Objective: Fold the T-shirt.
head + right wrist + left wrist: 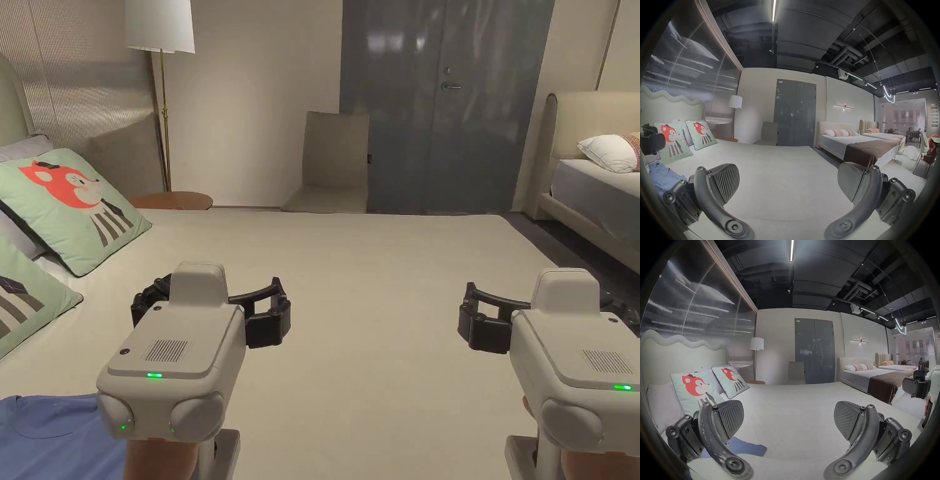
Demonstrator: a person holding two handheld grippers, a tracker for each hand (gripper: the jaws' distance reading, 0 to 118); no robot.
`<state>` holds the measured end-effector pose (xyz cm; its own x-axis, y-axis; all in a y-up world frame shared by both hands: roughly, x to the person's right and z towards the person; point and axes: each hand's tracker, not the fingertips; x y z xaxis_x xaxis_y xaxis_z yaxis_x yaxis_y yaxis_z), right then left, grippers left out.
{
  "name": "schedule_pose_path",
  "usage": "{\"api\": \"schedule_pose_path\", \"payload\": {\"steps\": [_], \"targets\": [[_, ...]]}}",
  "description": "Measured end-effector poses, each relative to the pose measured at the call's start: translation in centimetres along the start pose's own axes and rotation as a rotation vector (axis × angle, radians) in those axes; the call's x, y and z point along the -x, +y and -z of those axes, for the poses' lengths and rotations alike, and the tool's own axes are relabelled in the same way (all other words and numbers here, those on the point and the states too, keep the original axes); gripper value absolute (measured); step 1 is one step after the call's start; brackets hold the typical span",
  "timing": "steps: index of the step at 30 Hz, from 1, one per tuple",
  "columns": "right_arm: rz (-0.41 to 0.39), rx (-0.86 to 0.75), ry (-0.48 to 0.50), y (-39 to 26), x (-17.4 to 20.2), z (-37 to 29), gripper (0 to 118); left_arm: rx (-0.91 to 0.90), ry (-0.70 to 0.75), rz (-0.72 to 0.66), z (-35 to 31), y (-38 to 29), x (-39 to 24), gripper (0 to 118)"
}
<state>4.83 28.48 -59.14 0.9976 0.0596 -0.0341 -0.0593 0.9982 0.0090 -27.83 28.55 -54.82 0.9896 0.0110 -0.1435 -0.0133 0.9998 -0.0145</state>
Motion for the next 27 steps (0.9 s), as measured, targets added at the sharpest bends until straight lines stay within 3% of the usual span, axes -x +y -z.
{"api": "schedule_pose_path", "payload": {"steps": [27], "targets": [[-0.001,-0.008,0.010,0.30,0.23,0.09,118,-0.010,-0.006,0.008,-0.33,0.21,-0.17,111]]}}
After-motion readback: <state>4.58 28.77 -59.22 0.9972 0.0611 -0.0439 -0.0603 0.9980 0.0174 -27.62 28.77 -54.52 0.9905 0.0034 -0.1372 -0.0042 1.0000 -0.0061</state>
